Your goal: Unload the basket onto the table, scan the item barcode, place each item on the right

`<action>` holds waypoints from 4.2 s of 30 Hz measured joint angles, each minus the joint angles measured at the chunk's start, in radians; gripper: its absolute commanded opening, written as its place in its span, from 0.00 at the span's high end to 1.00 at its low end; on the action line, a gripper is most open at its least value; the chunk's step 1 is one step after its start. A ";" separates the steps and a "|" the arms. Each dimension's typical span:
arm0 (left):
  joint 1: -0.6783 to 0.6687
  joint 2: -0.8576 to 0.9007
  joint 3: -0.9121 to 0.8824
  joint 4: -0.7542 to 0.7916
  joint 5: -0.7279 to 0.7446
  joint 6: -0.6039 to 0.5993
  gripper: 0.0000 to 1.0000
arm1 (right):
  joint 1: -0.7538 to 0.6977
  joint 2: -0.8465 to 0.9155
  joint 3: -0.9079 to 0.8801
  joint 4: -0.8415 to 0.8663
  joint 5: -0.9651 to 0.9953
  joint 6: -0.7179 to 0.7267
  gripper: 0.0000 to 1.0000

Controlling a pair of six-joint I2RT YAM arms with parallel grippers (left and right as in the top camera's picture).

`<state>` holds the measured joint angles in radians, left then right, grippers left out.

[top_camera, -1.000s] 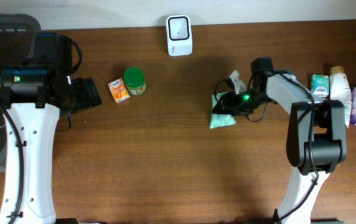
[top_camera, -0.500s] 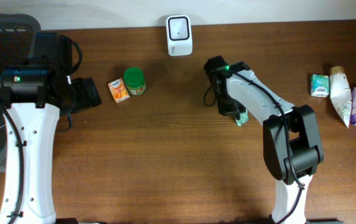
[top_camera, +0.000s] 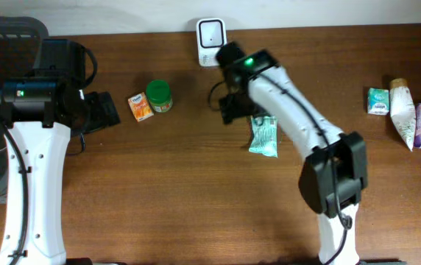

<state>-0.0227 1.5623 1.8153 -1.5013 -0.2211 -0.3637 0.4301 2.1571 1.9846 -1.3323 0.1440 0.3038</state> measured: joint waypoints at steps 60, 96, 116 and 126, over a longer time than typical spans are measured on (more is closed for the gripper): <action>0.000 0.000 0.000 -0.001 0.000 0.000 0.01 | -0.398 -0.143 -0.732 0.455 -0.848 0.188 0.08; 0.000 0.000 0.000 0.000 0.000 0.000 0.01 | -0.298 -0.512 -0.686 0.970 -0.946 -0.076 0.96; 0.000 0.000 0.000 0.000 0.000 0.000 0.01 | -0.207 -0.460 -0.679 0.189 0.242 0.167 0.91; 0.000 0.000 0.000 -0.001 0.000 0.000 0.01 | 0.079 -0.271 -0.480 0.137 0.250 0.198 0.32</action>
<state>-0.0227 1.5623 1.8153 -1.5021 -0.2207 -0.3637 0.5095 1.8862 1.5043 -1.1957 0.3943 0.5018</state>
